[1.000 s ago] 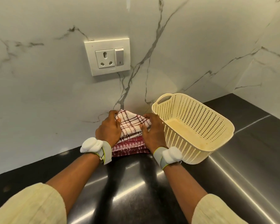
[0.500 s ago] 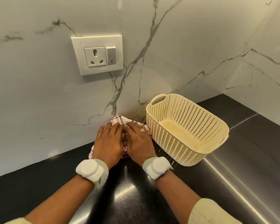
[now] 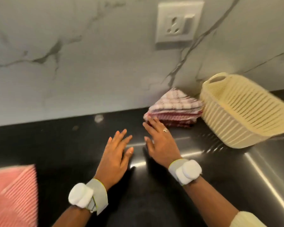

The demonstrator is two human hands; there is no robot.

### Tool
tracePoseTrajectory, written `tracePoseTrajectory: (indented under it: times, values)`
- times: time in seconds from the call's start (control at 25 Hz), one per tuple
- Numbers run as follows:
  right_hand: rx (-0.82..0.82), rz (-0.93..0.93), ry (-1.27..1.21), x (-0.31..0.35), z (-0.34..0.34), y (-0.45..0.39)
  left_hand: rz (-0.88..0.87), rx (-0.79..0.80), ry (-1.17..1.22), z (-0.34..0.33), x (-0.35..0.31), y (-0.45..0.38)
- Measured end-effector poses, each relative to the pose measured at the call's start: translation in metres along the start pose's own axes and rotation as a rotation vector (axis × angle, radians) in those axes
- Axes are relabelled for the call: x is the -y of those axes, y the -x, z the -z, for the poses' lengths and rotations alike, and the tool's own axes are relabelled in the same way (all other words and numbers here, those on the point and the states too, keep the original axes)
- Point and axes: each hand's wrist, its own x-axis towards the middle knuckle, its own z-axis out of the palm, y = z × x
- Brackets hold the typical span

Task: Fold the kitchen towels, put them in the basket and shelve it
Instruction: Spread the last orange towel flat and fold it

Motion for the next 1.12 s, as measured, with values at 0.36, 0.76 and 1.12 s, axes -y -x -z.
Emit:
tracePoseTrajectory:
  times: [0.36,0.76,1.12]
  values:
    - [0.501,0.038,0.071,0.105,-0.083,0.073,0.719,-0.107,-0.454,0.061,0.074,0.146]
    - [0.405,-0.268,-0.57,0.106,-0.055,0.088,0.634,-0.281,0.965,0.054,-0.014,0.1]
    - [-0.079,-0.597,-0.093,0.055,0.006,0.097,0.346,0.122,-0.069,0.035,0.013,0.132]
